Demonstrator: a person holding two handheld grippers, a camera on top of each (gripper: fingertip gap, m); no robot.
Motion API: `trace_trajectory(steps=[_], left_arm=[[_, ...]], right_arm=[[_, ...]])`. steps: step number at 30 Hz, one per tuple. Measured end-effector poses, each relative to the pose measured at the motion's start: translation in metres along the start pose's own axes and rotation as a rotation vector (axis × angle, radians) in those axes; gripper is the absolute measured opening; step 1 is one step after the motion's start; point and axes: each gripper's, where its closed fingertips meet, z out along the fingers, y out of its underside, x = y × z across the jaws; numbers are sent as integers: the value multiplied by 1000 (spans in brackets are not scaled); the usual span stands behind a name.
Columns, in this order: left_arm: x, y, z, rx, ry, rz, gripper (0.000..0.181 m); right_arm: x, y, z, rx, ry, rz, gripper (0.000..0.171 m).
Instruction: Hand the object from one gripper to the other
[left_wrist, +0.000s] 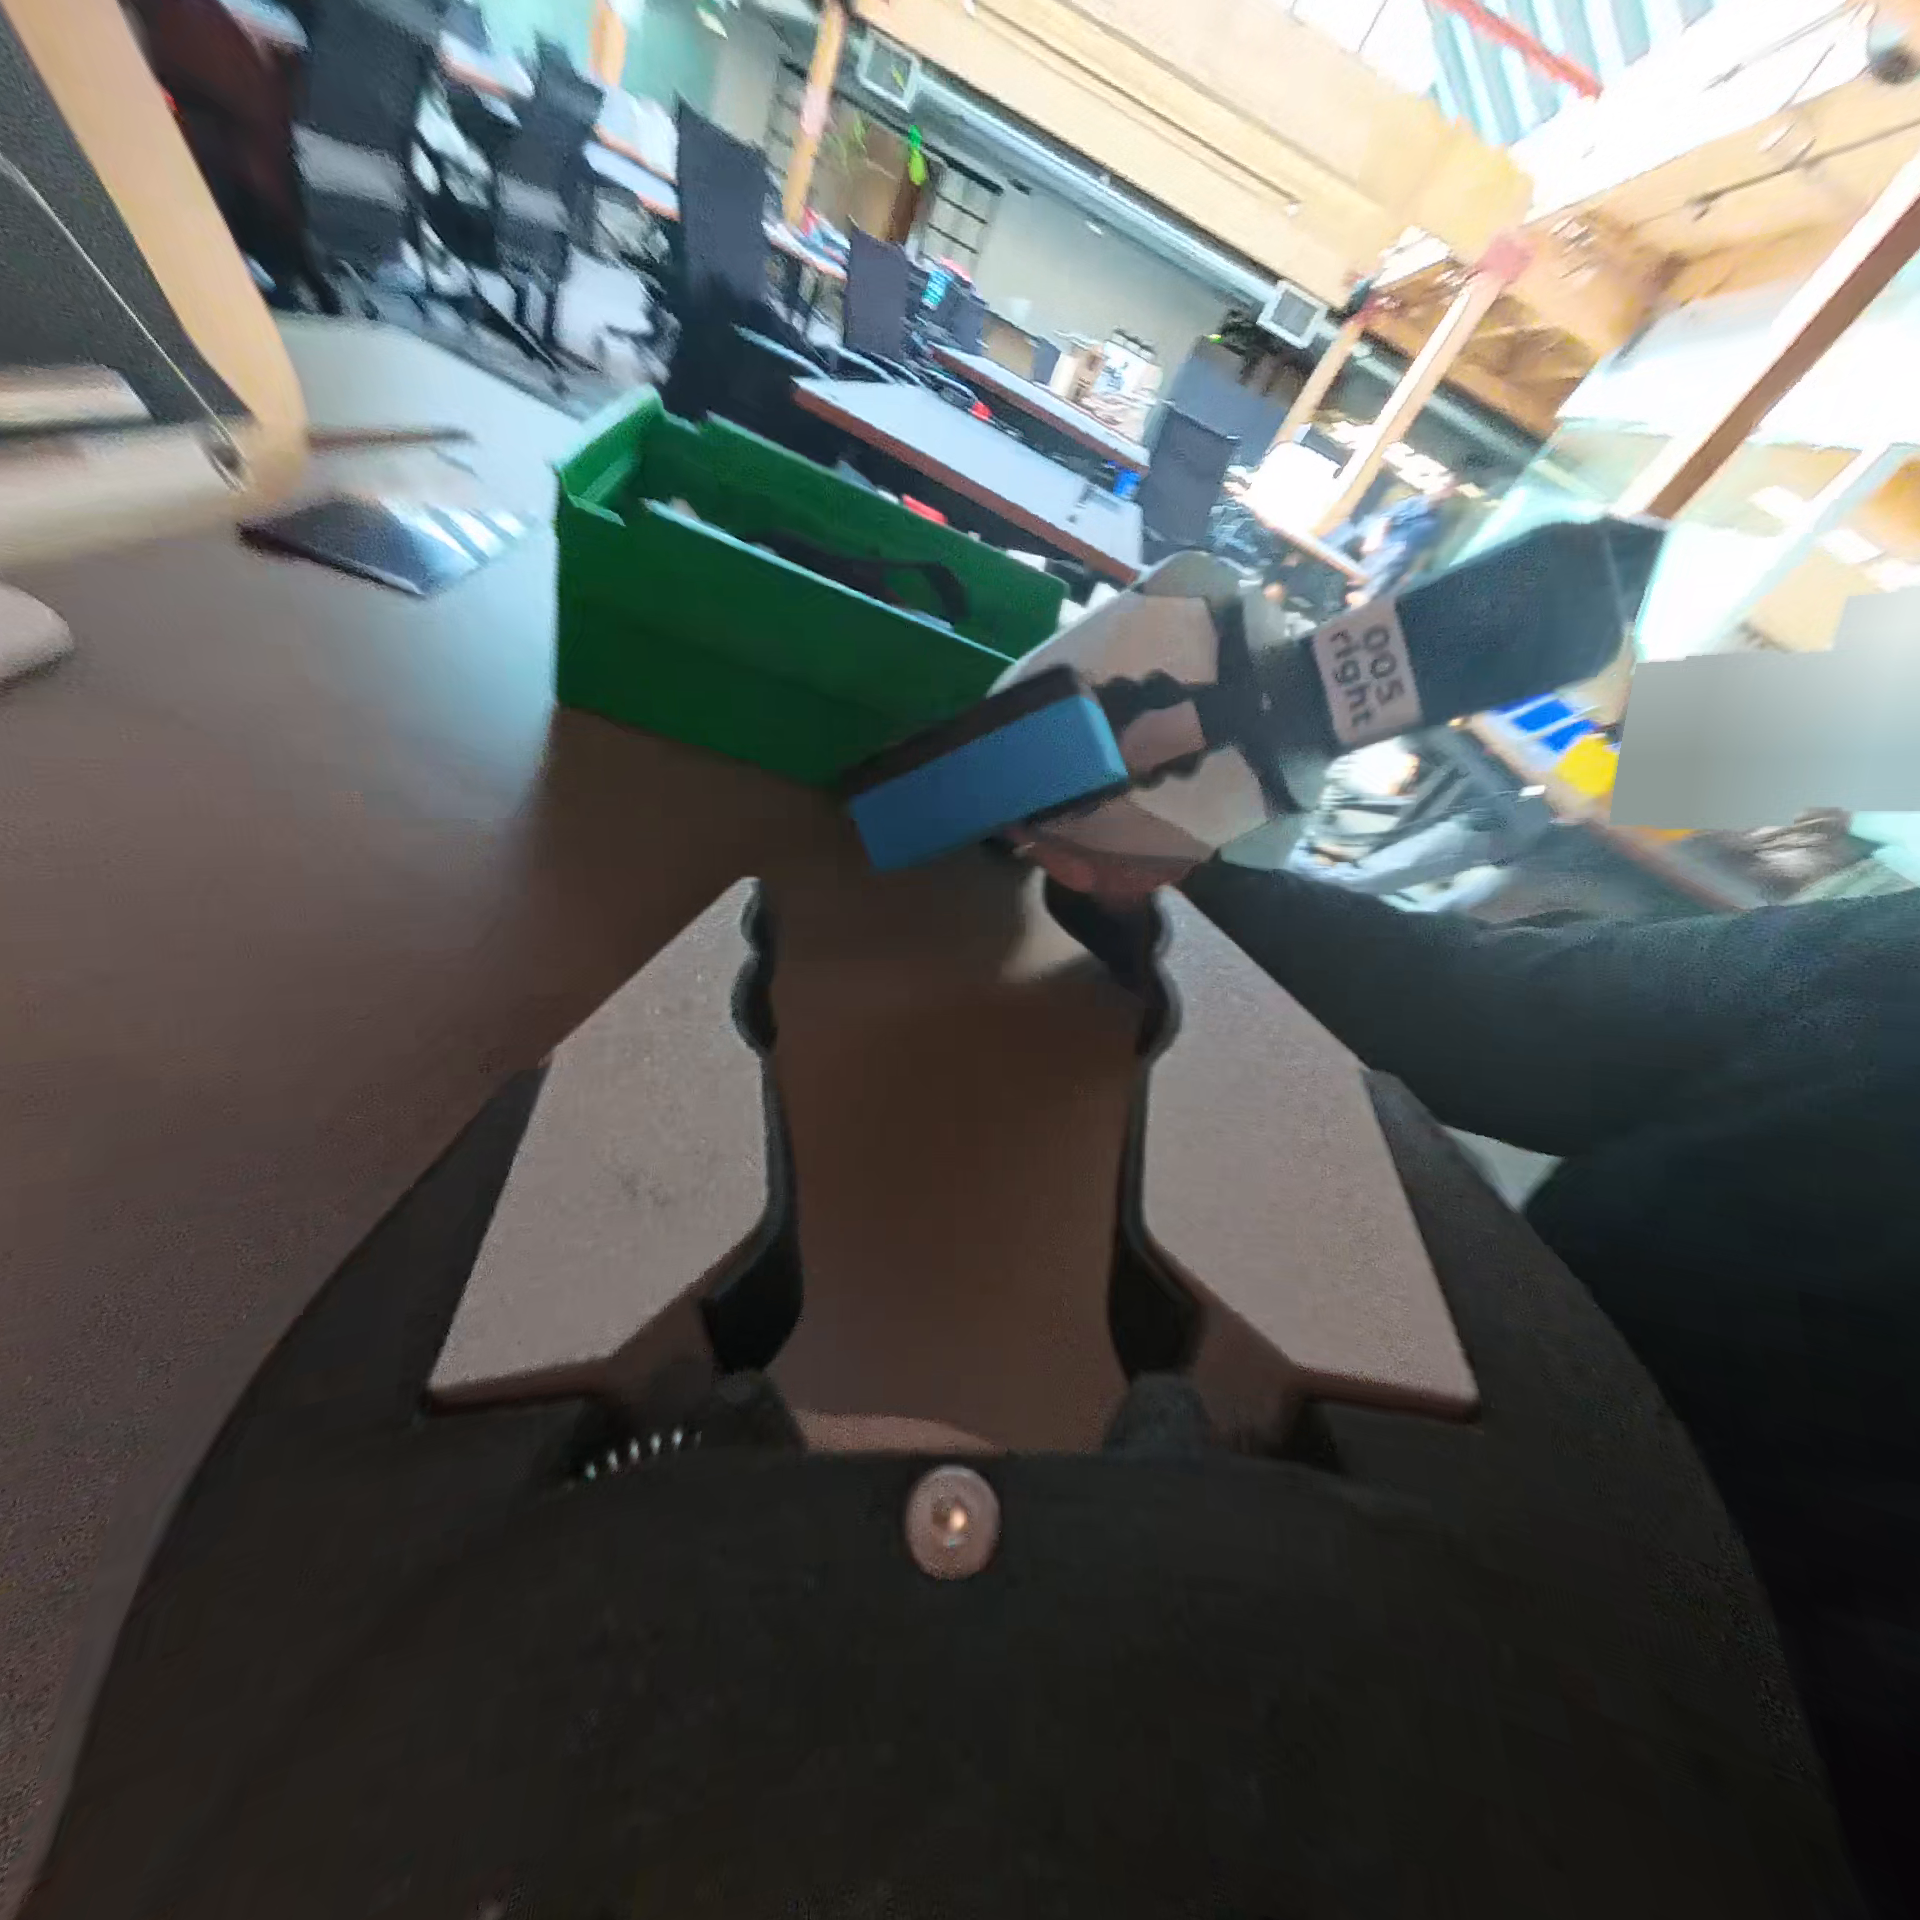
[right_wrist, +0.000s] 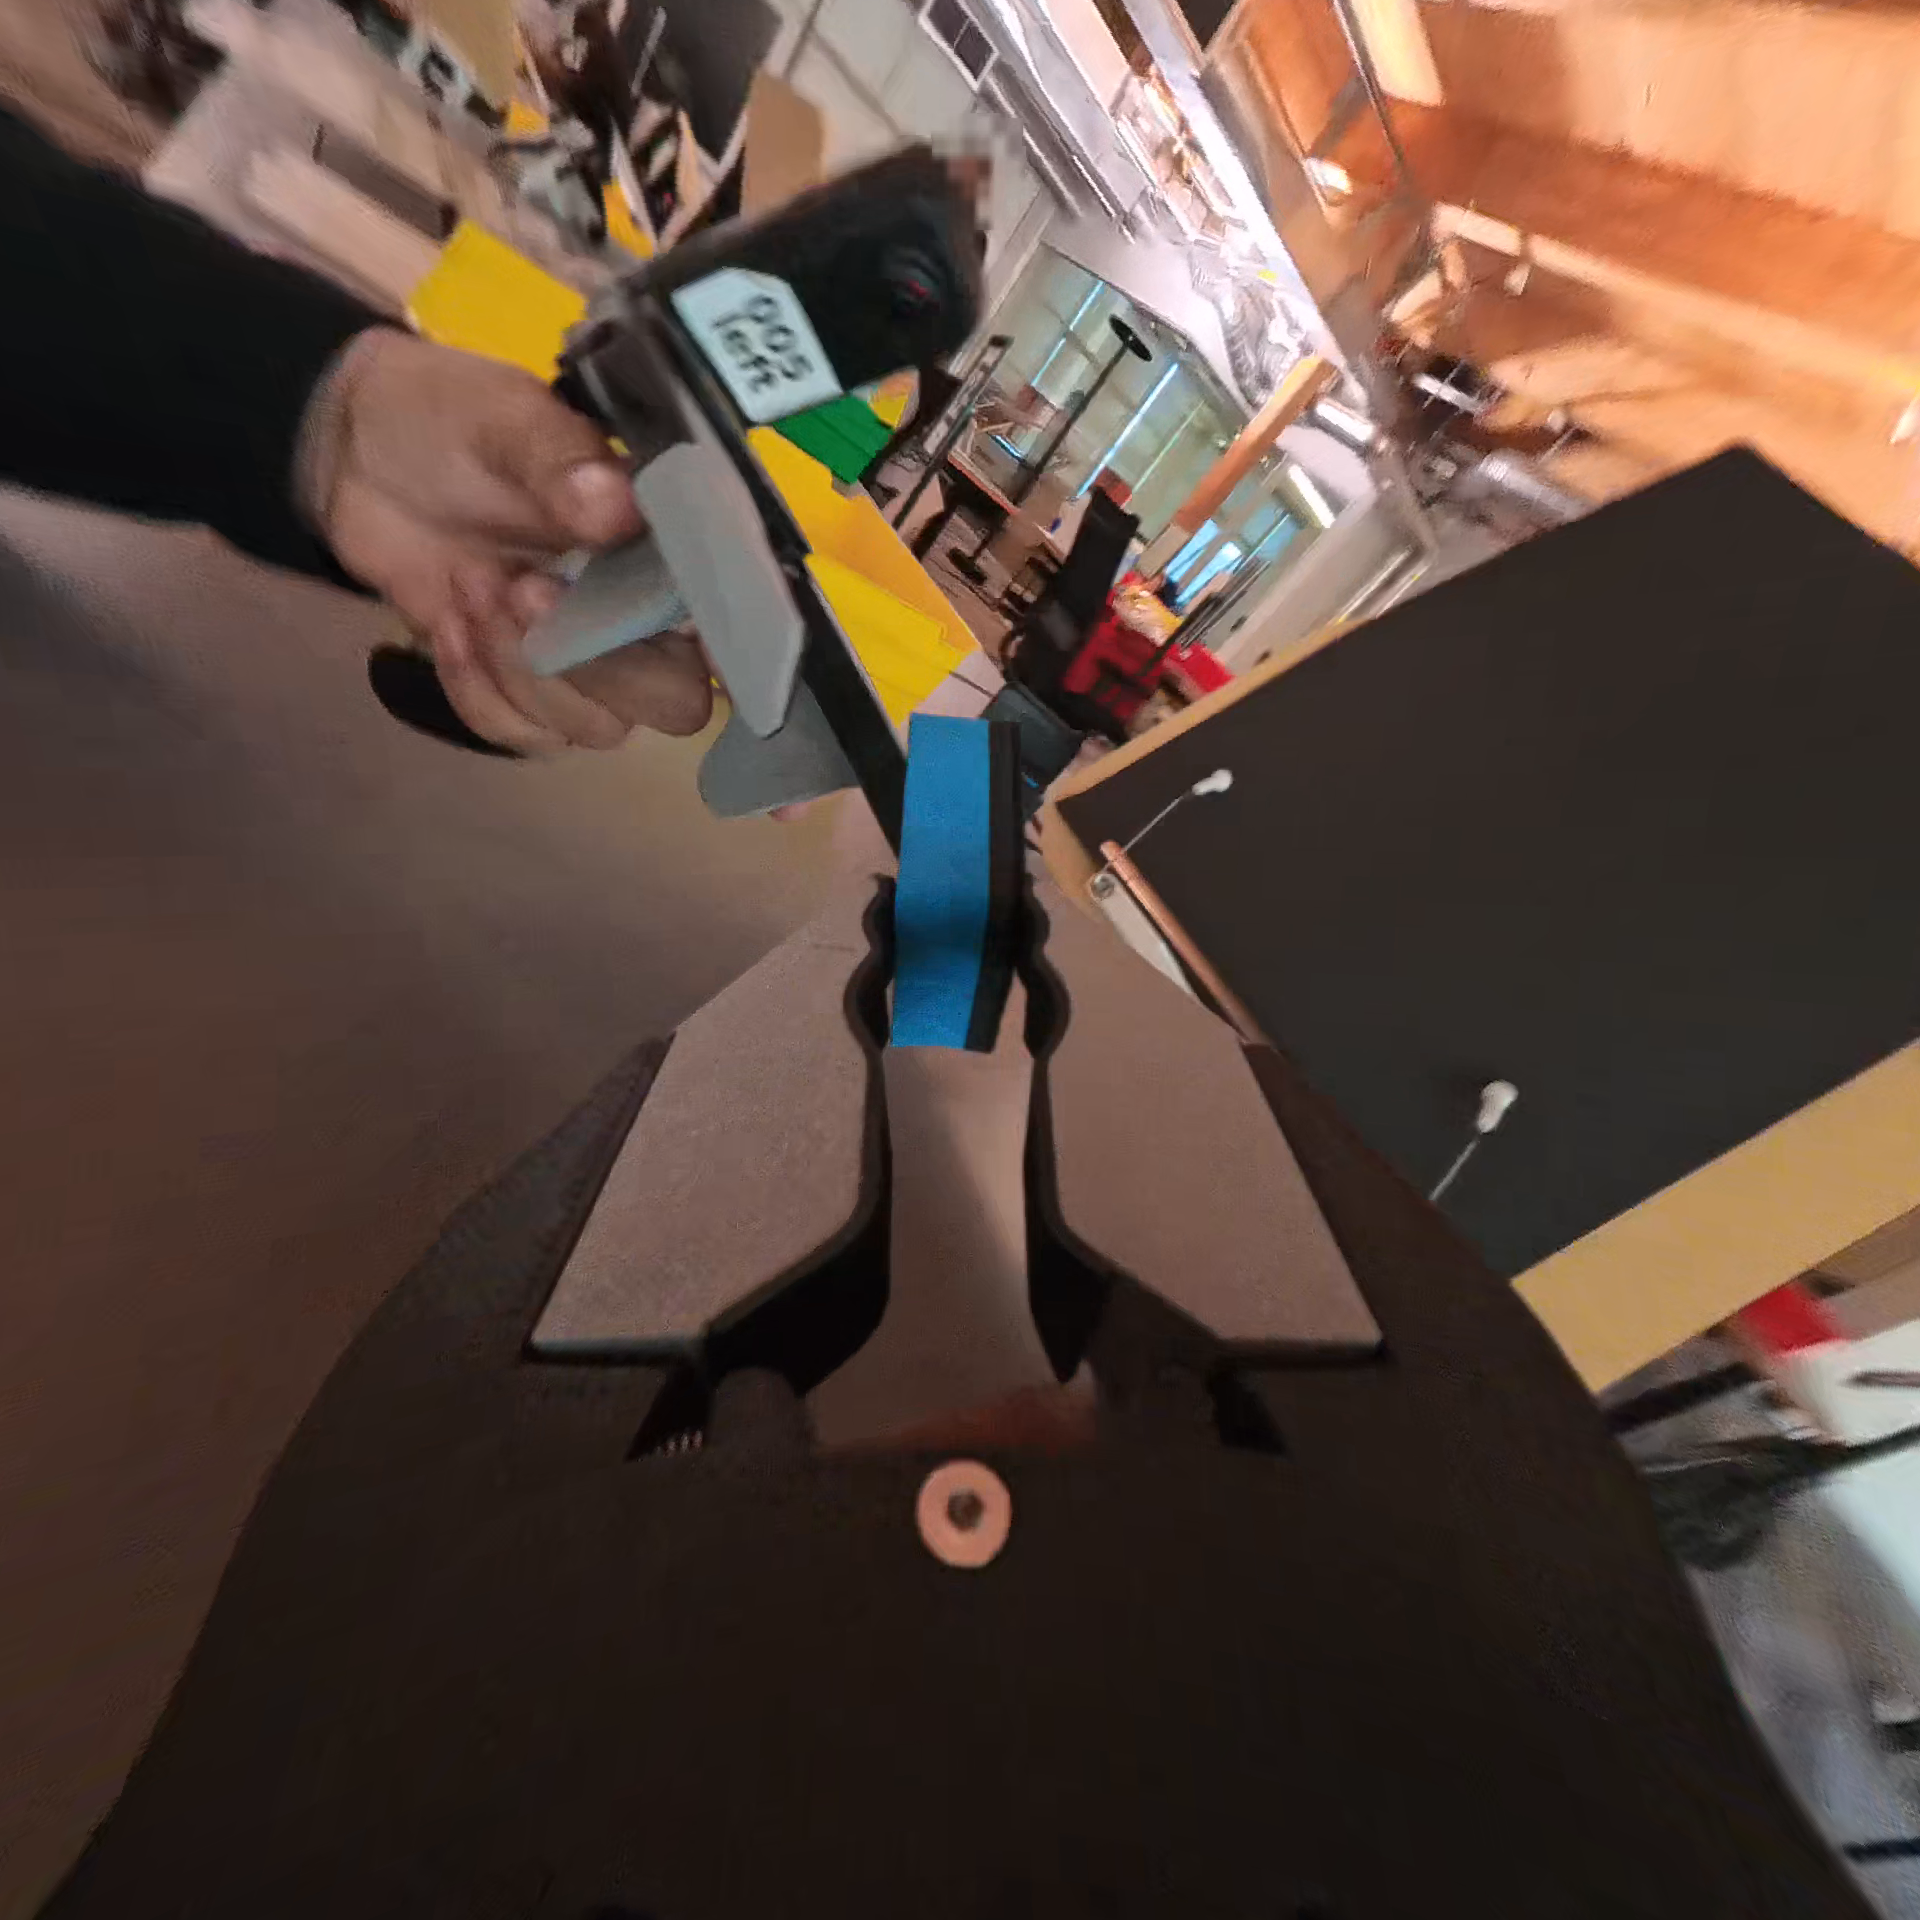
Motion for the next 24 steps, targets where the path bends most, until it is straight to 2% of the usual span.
trace_trajectory(steps=[4, 6, 10, 12, 16, 18, 20, 22, 24], left_arm=[[10, 8, 12, -18, 145, -151, 75], [12, 7, 15, -8, 177, -160, 53], [8, 8, 17, -16, 155, -128, 53], [4, 8, 16, -33, 89, -34, 53], [-24, 7, 5, -142, -223, 360, 53], [-33, 0, -4, -186, -396, 644, 53], [-37, -5, -10, -239, -550, 910, 52], [-35, -6, -9, -276, -653, 1103, 53], [-30, -2, -2, -292, -701, 1226, 53]], right_arm=[[-15, -2, 4, -11, 27, -217, 18], [-19, -2, 6, -20, 34, -267, 18], [-17, 4, 7, -65, 72, -306, 19], [-19, 8, 7, -81, 58, -294, 19], [-26, 14, 6, -59, -111, 15, 47], [-18, 18, 7, -60, -163, 247, 51], [-11, 23, 10, -59, -220, 525, 64], [-9, 22, 14, -37, -298, 763, 72], [-11, 19, 20, -22, -352, 909, 90]])
